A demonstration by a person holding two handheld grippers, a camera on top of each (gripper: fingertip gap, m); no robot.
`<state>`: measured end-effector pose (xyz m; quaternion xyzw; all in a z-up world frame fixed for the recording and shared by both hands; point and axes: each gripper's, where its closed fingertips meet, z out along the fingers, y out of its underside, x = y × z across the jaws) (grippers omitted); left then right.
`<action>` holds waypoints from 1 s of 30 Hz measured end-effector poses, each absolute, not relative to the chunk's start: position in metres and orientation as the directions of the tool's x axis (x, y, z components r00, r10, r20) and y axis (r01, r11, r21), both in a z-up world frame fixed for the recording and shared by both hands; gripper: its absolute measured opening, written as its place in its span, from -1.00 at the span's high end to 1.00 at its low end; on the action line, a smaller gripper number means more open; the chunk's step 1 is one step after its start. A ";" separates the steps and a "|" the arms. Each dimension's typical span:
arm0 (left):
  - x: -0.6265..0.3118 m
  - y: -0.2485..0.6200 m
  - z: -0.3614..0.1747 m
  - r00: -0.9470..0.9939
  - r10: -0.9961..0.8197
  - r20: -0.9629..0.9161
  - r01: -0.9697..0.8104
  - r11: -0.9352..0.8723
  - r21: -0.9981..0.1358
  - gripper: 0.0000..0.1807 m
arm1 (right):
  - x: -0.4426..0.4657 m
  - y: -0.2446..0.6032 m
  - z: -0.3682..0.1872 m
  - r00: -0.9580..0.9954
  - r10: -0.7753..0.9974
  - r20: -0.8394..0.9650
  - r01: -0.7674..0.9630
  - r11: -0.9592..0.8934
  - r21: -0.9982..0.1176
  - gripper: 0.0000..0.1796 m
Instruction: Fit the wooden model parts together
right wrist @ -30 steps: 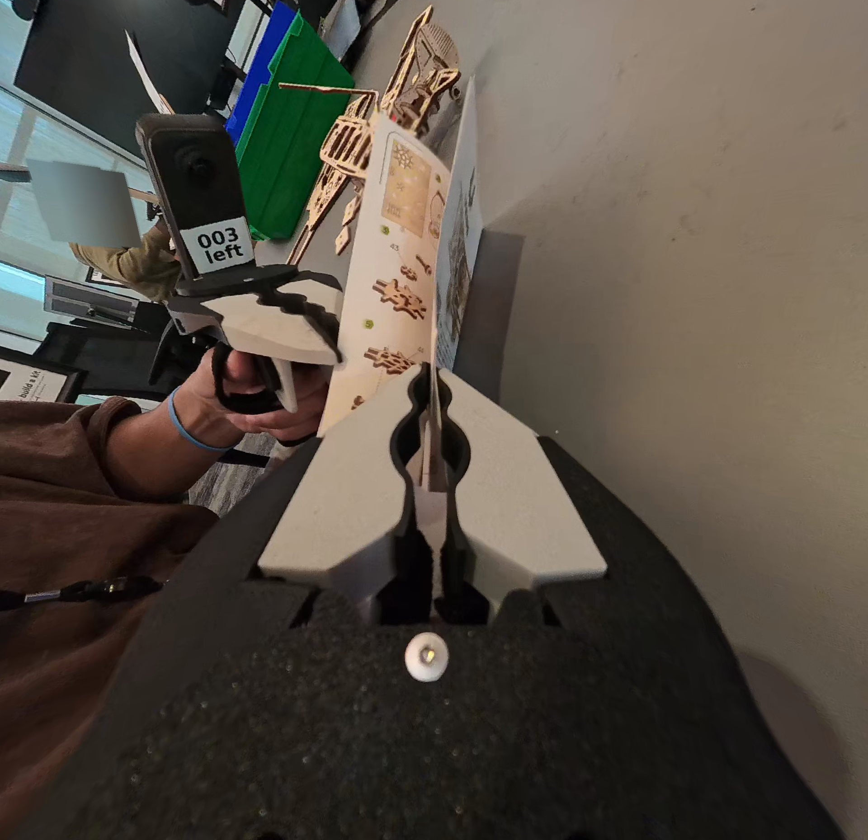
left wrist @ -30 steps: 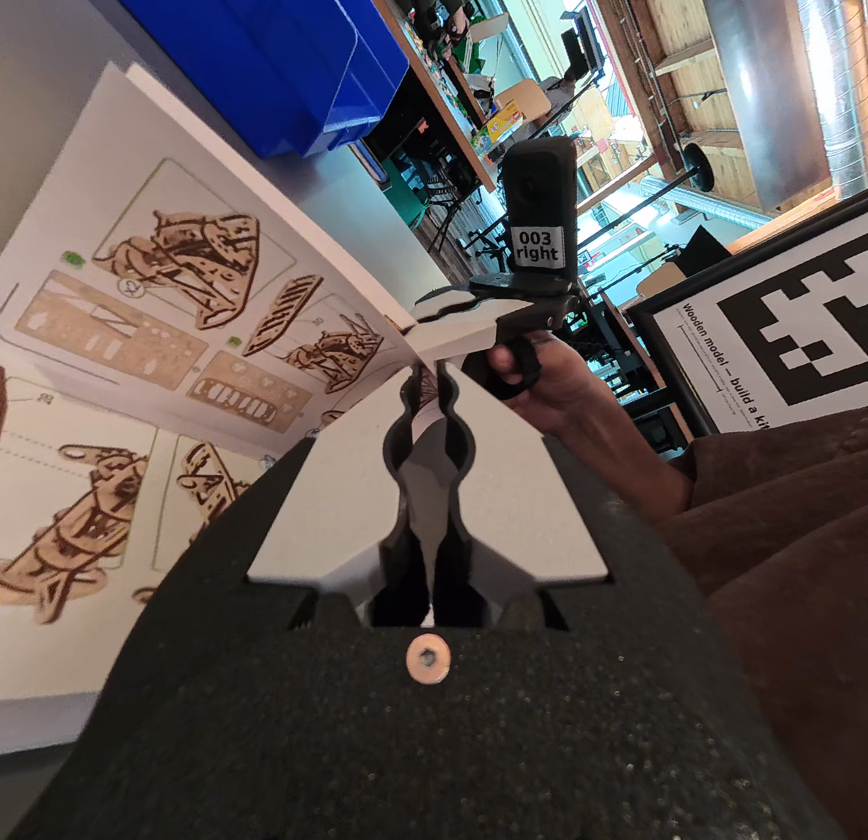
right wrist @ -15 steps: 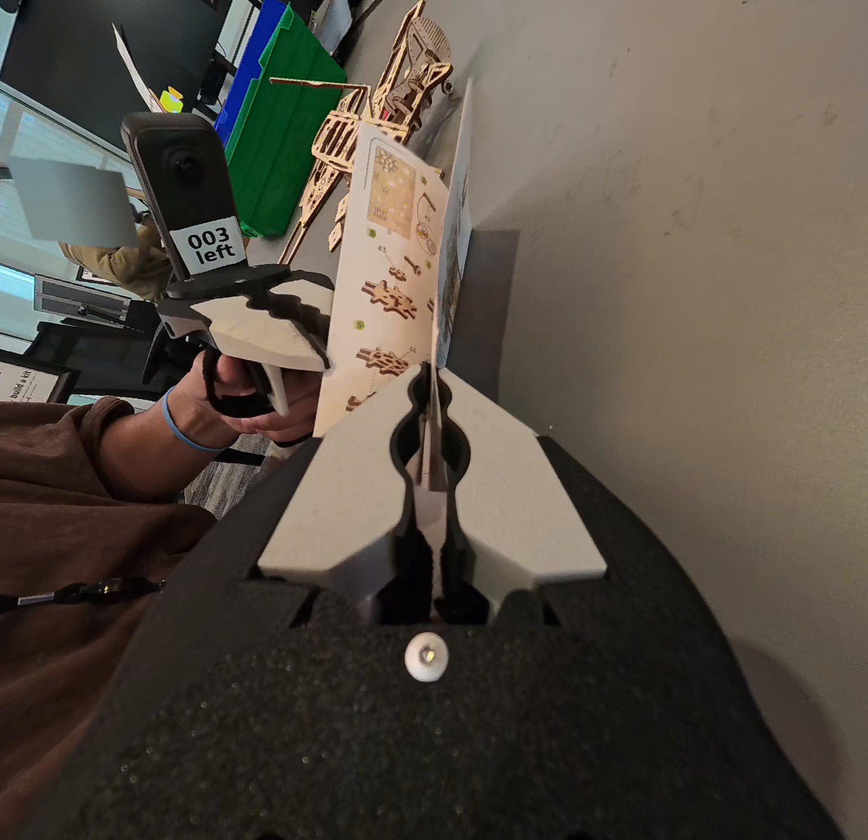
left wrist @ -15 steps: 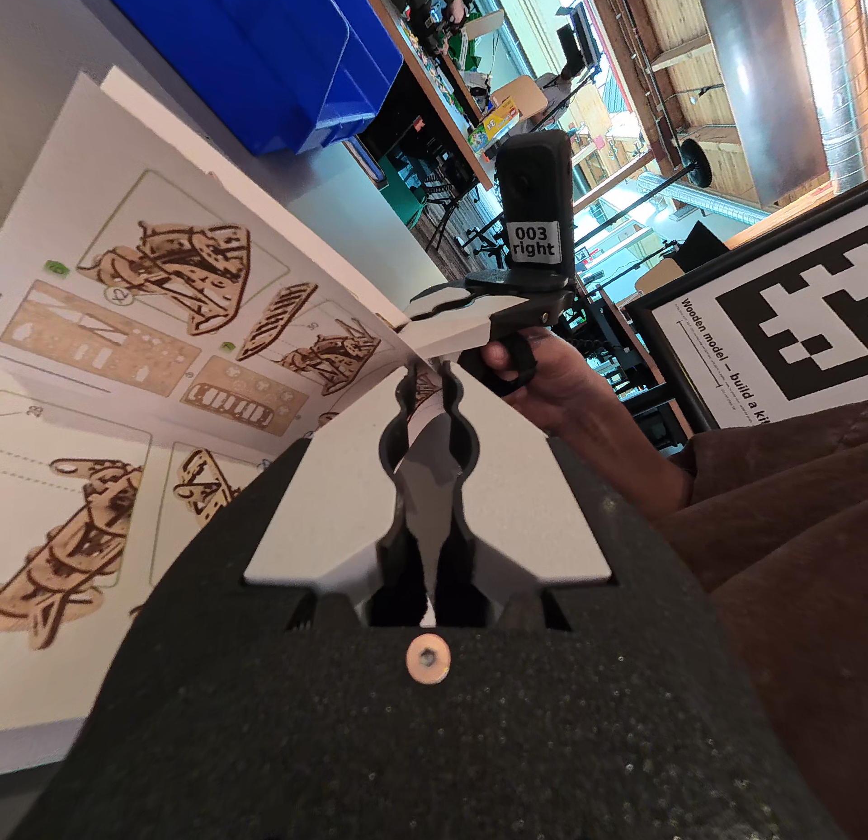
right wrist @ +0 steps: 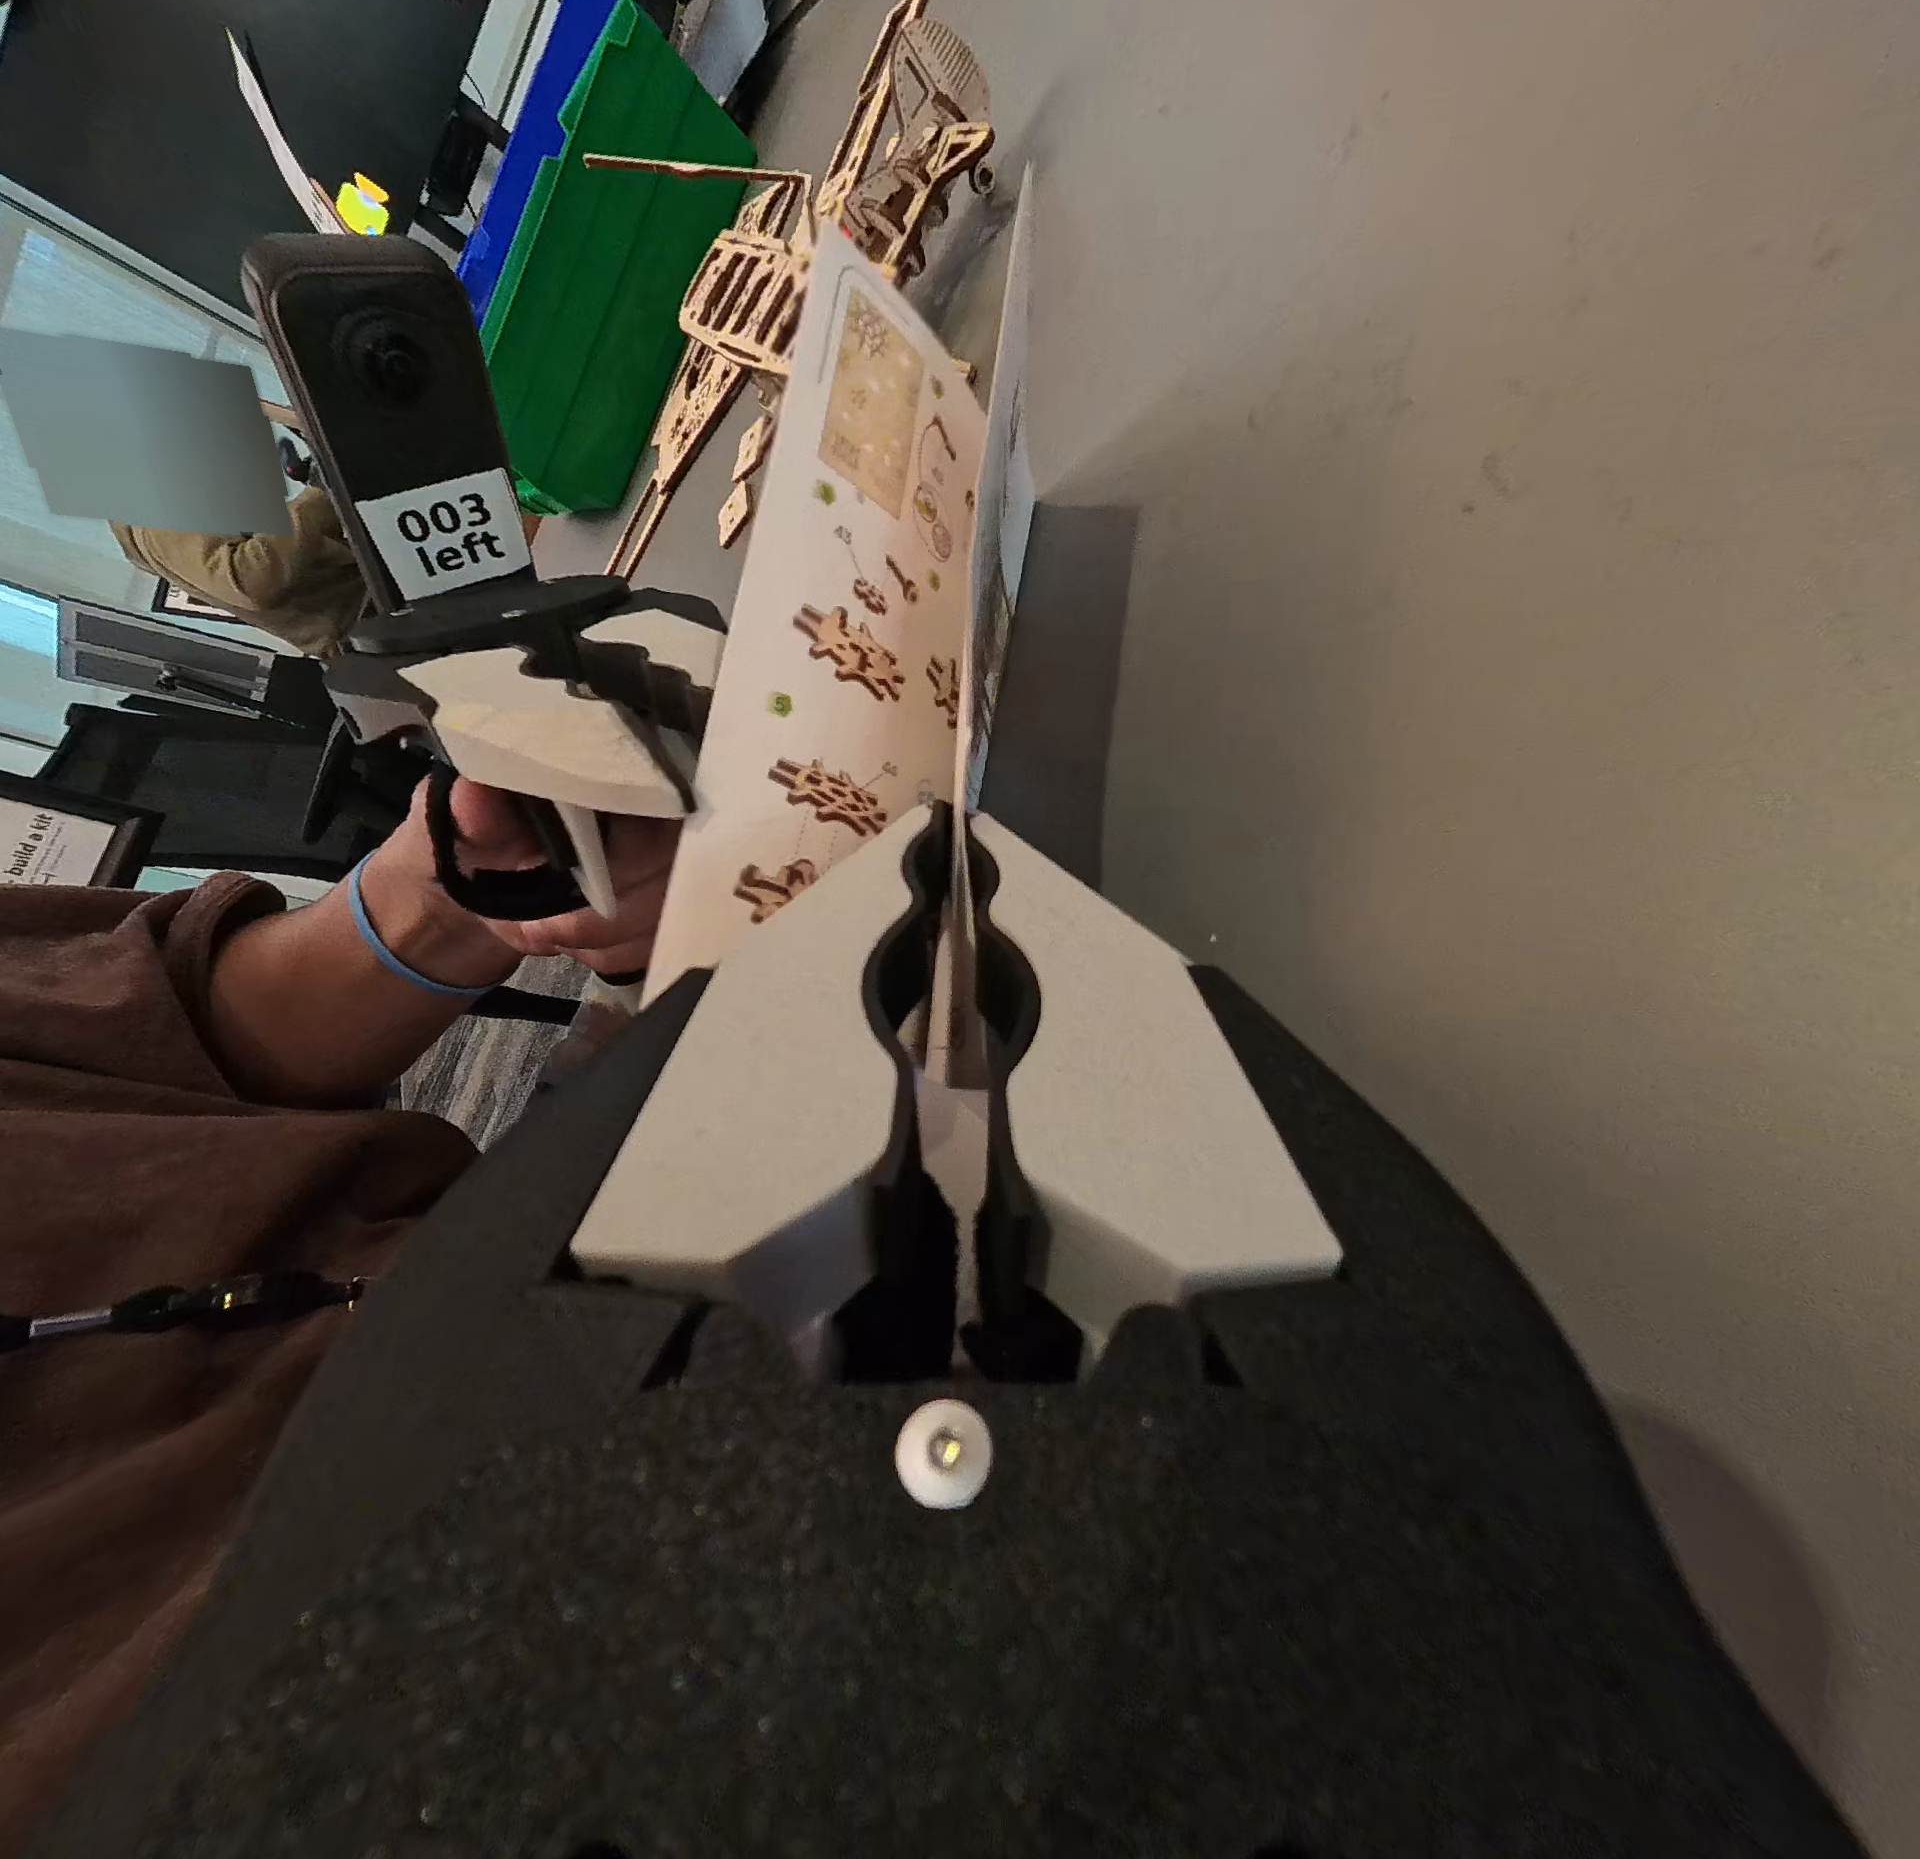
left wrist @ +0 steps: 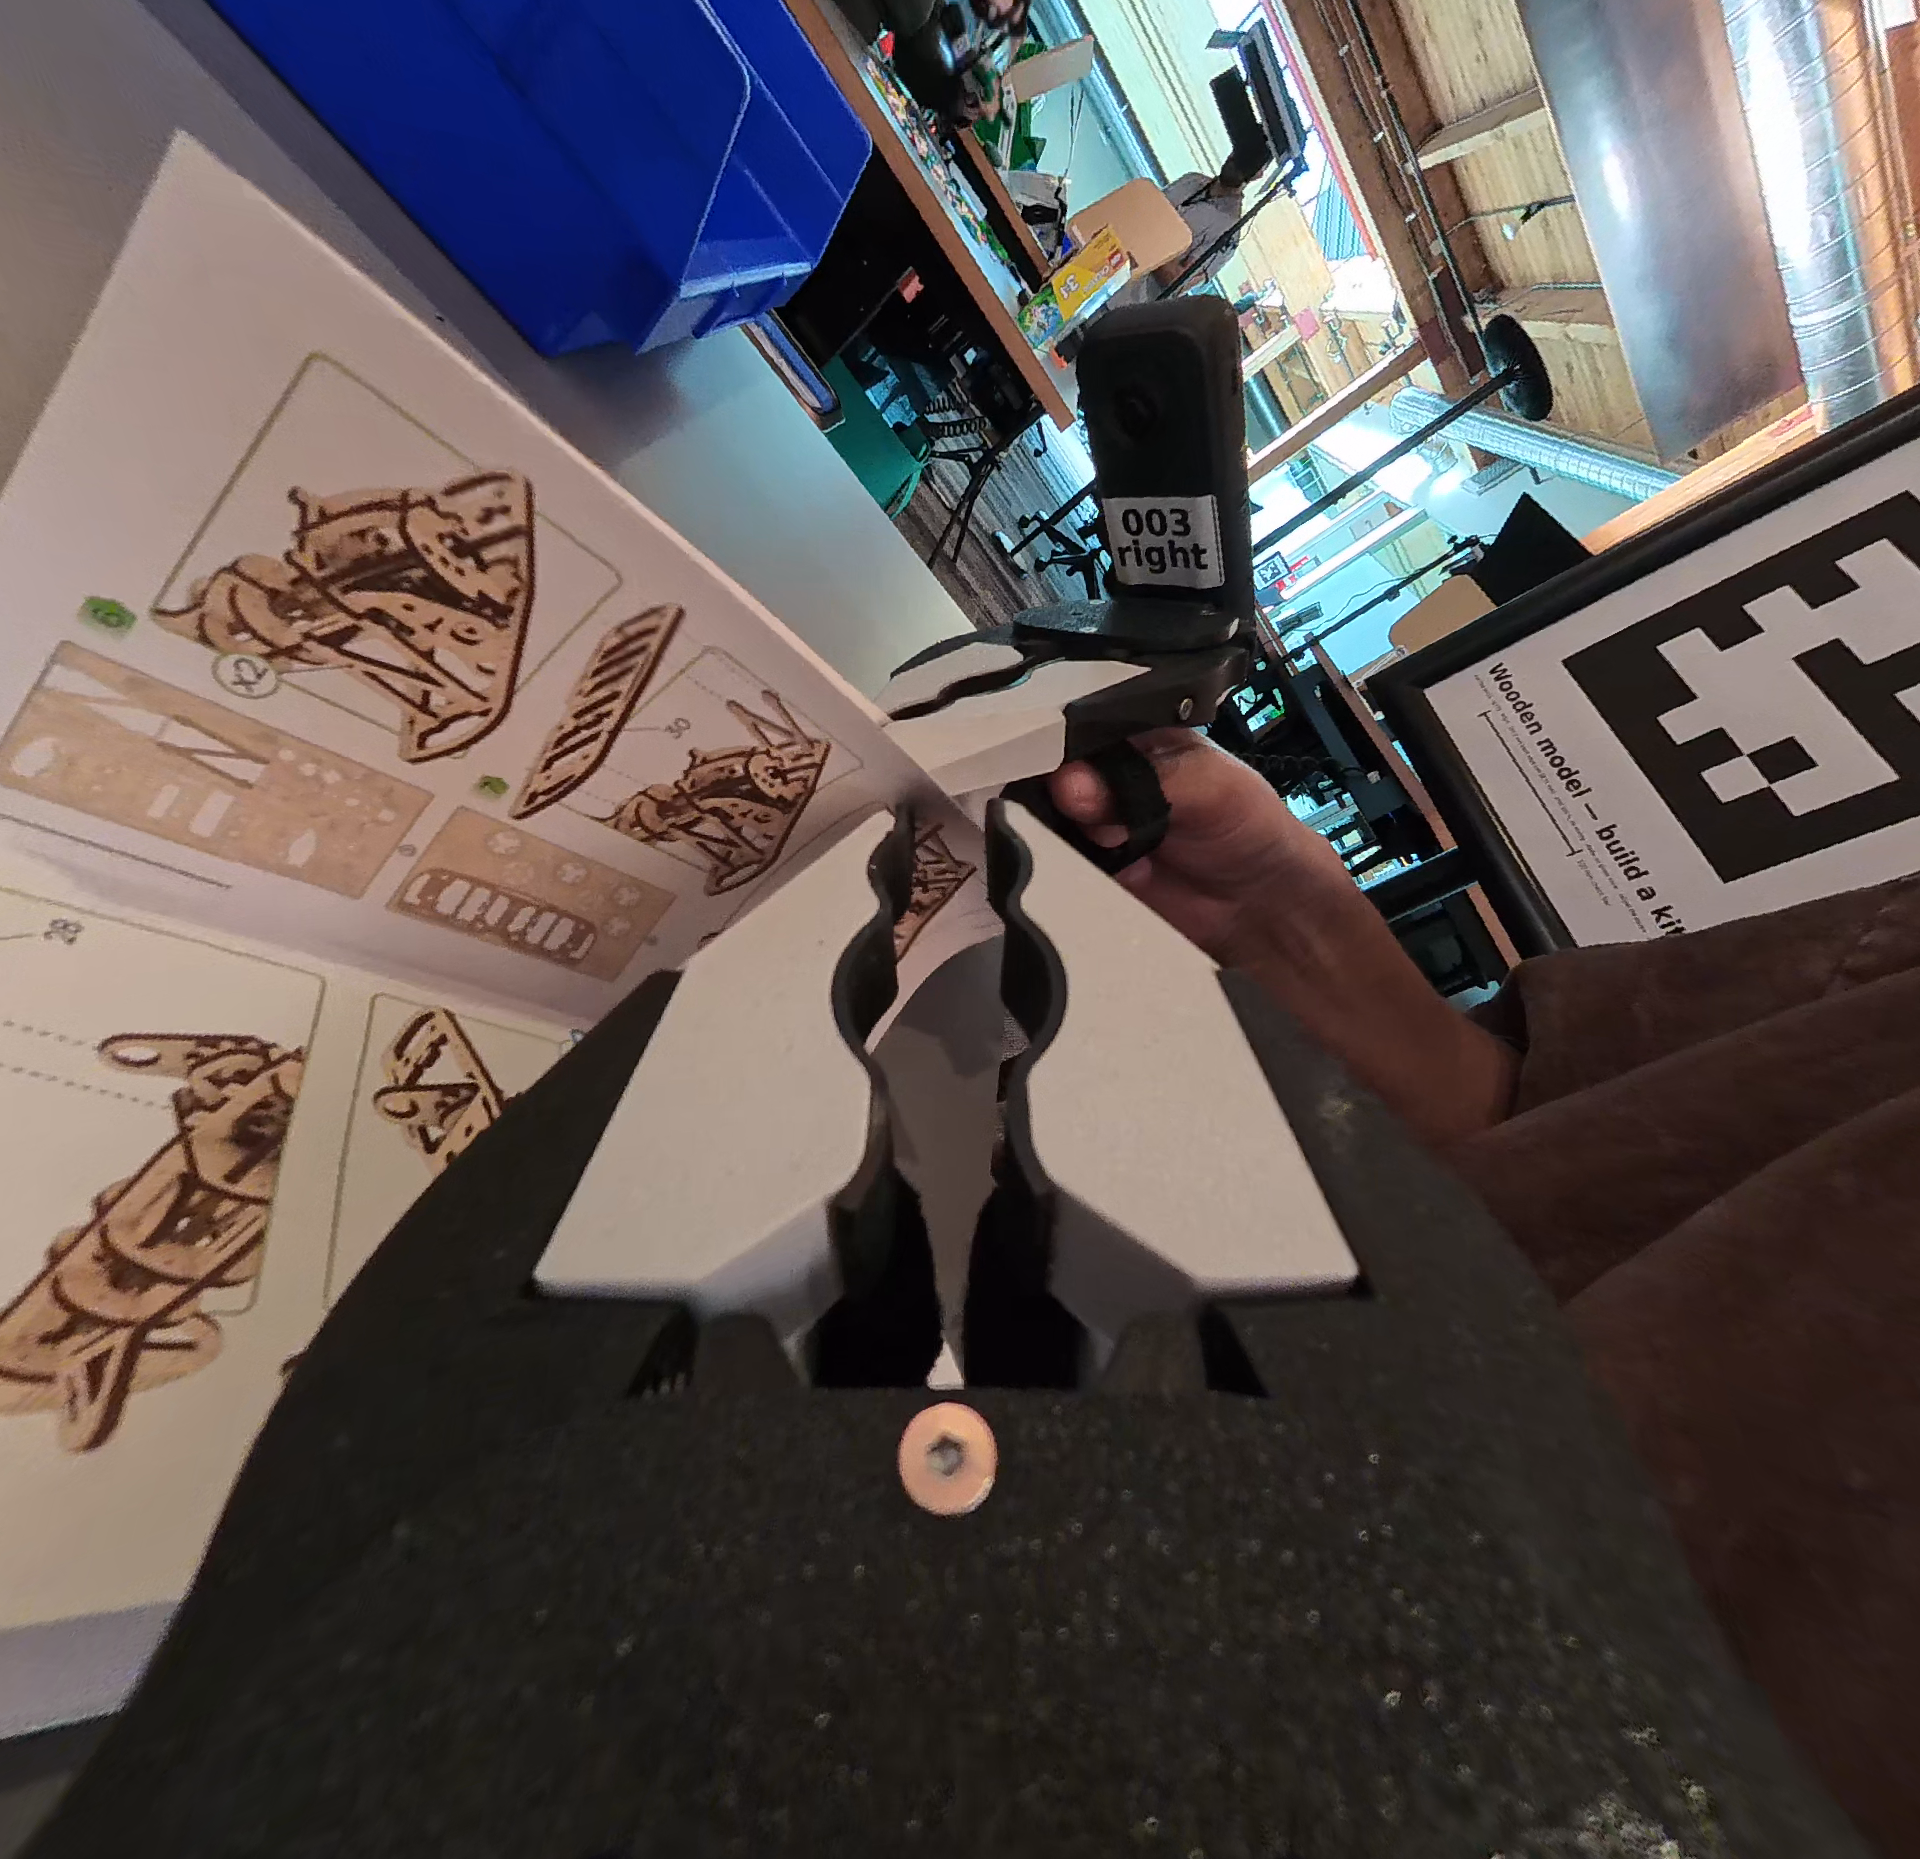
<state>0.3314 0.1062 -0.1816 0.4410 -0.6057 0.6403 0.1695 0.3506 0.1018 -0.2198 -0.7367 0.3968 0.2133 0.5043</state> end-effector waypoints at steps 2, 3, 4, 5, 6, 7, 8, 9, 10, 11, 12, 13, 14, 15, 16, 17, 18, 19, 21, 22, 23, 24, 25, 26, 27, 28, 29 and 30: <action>0.332 0.106 -0.183 -0.554 -0.324 0.767 -0.751 -0.203 -0.628 0.86 | 0.350 0.102 -0.220 0.594 -0.369 -0.715 -0.800 -0.177 -0.573 1.00; 0.332 0.106 -0.184 -0.554 -0.330 0.765 -0.750 -0.201 -0.630 0.86 | 0.350 0.102 -0.220 0.594 -0.369 -0.715 -0.800 -0.178 -0.573 1.00; 0.332 0.106 -0.183 -0.555 -0.327 0.765 -0.750 -0.202 -0.630 0.85 | 0.350 0.102 -0.220 0.595 -0.369 -0.714 -0.799 -0.180 -0.574 1.00; 0.332 0.106 -0.184 -0.553 -0.330 0.765 -0.751 -0.201 -0.629 0.85 | 0.350 0.102 -0.220 0.596 -0.369 -0.713 -0.799 -0.181 -0.574 1.00; 0.332 0.106 -0.185 -0.553 -0.336 0.763 -0.749 -0.200 -0.631 0.87 | 0.350 0.102 -0.220 0.597 -0.369 -0.712 -0.798 -0.182 -0.575 1.00; 0.332 0.105 -0.183 -0.558 -0.329 0.762 -0.747 -0.202 -0.634 0.87 | 0.350 0.102 -0.220 0.598 -0.372 -0.710 -0.797 -0.184 -0.575 1.00; 0.331 0.105 -0.182 -0.558 -0.321 0.765 -0.749 -0.202 -0.631 0.87 | 0.350 0.102 -0.221 0.599 -0.373 -0.709 -0.797 -0.187 -0.575 1.00; 0.330 0.104 -0.182 -0.560 -0.314 0.767 -0.751 -0.201 -0.630 0.85 | 0.350 0.101 -0.221 0.599 -0.374 -0.708 -0.797 -0.188 -0.574 1.00; 0.330 0.104 -0.181 -0.561 -0.313 0.767 -0.750 -0.199 -0.630 0.83 | 0.350 0.101 -0.221 0.598 -0.376 -0.708 -0.798 -0.188 -0.573 1.00; 0.330 0.104 -0.183 -0.561 -0.322 0.763 -0.749 -0.195 -0.633 0.83 | 0.350 0.101 -0.222 0.597 -0.376 -0.709 -0.798 -0.188 -0.573 1.00; 0.330 0.104 -0.183 -0.563 -0.326 0.760 -0.748 -0.191 -0.636 0.83 | 0.350 0.101 -0.222 0.598 -0.376 -0.708 -0.797 -0.189 -0.573 1.00; 0.330 0.104 -0.183 -0.563 -0.326 0.760 -0.748 -0.191 -0.636 0.83 | 0.350 0.101 -0.222 0.599 -0.377 -0.707 -0.797 -0.190 -0.574 1.00; 0.331 0.104 -0.185 -0.558 -0.335 0.759 -0.748 -0.192 -0.635 0.84 | 0.349 0.101 -0.221 0.599 -0.375 -0.707 -0.796 -0.191 -0.574 1.00; 0.331 0.105 -0.186 -0.556 -0.344 0.757 -0.748 -0.190 -0.636 0.91 | 0.349 0.102 -0.221 0.601 -0.374 -0.706 -0.795 -0.191 -0.575 1.00; 0.331 0.104 -0.186 -0.559 -0.343 0.755 -0.746 -0.189 -0.638 0.91 | 0.349 0.102 -0.221 0.602 -0.376 -0.704 -0.794 -0.193 -0.576 1.00; 0.331 0.104 -0.186 -0.557 -0.343 0.756 -0.748 -0.188 -0.637 0.91 | 0.349 0.102 -0.221 0.603 -0.378 -0.702 -0.793 -0.194 -0.577 1.00; 0.331 0.104 -0.187 -0.556 -0.348 0.755 -0.748 -0.187 -0.637 0.93 | 0.349 0.101 -0.222 0.603 -0.379 -0.702 -0.793 -0.195 -0.577 1.00; 0.331 0.104 -0.187 -0.557 -0.351 0.753 -0.746 -0.186 -0.639 0.96 | 0.349 0.101 -0.222 0.602 -0.379 -0.703 -0.794 -0.195 -0.575 1.00; 0.330 0.103 -0.185 -0.567 -0.336 0.752 -0.743 -0.186 -0.643 0.96 | 0.349 0.101 -0.222 0.599 -0.380 -0.705 -0.797 -0.194 -0.572 1.00; 0.329 0.103 -0.184 -0.568 -0.327 0.755 -0.745 -0.185 -0.641 0.94 | 0.349 0.101 -0.223 0.598 -0.379 -0.707 -0.798 -0.195 -0.571 1.00; 0.329 0.102 -0.183 -0.568 -0.324 0.756 -0.746 -0.186 -0.640 0.92 | 0.349 0.101 -0.223 0.598 -0.378 -0.706 -0.797 -0.196 -0.571 1.00; 0.328 0.102 -0.182 -0.571 -0.319 0.756 -0.744 -0.187 -0.641 0.91 | 0.349 0.101 -0.223 0.599 -0.378 -0.706 -0.797 -0.198 -0.571 1.00; 0.328 0.102 -0.182 -0.573 -0.314 0.757 -0.744 -0.190 -0.641 0.90 | 0.349 0.101 -0.223 0.600 -0.377 -0.705 -0.796 -0.199 -0.571 1.00; 0.328 0.102 -0.182 -0.571 -0.316 0.758 -0.745 -0.188 -0.640 0.90 | 0.348 0.102 -0.222 0.601 -0.376 -0.706 -0.796 -0.200 -0.571 1.00; 0.327 0.101 -0.182 -0.572 -0.312 0.759 -0.746 -0.187 -0.639 0.90 | 0.348 0.102 -0.222 0.602 -0.374 -0.706 -0.795 -0.201 -0.572 1.00; 0.327 0.101 -0.181 -0.571 -0.307 0.761 -0.747 -0.190 -0.637 0.90 | 0.348 0.102 -0.222 0.602 -0.374 -0.705 -0.795 -0.201 -0.572 1.00; 0.327 0.102 -0.181 -0.569 -0.306 0.763 -0.748 -0.194 -0.635 0.91 | 0.348 0.102 -0.222 0.602 -0.374 -0.705 -0.795 -0.202 -0.572 1.00; 0.327 0.102 -0.181 -0.569 -0.302 0.765 -0.748 -0.196 -0.634 0.96 | 0.348 0.102 -0.222 0.602 -0.374 -0.706 -0.795 -0.202 -0.572 1.00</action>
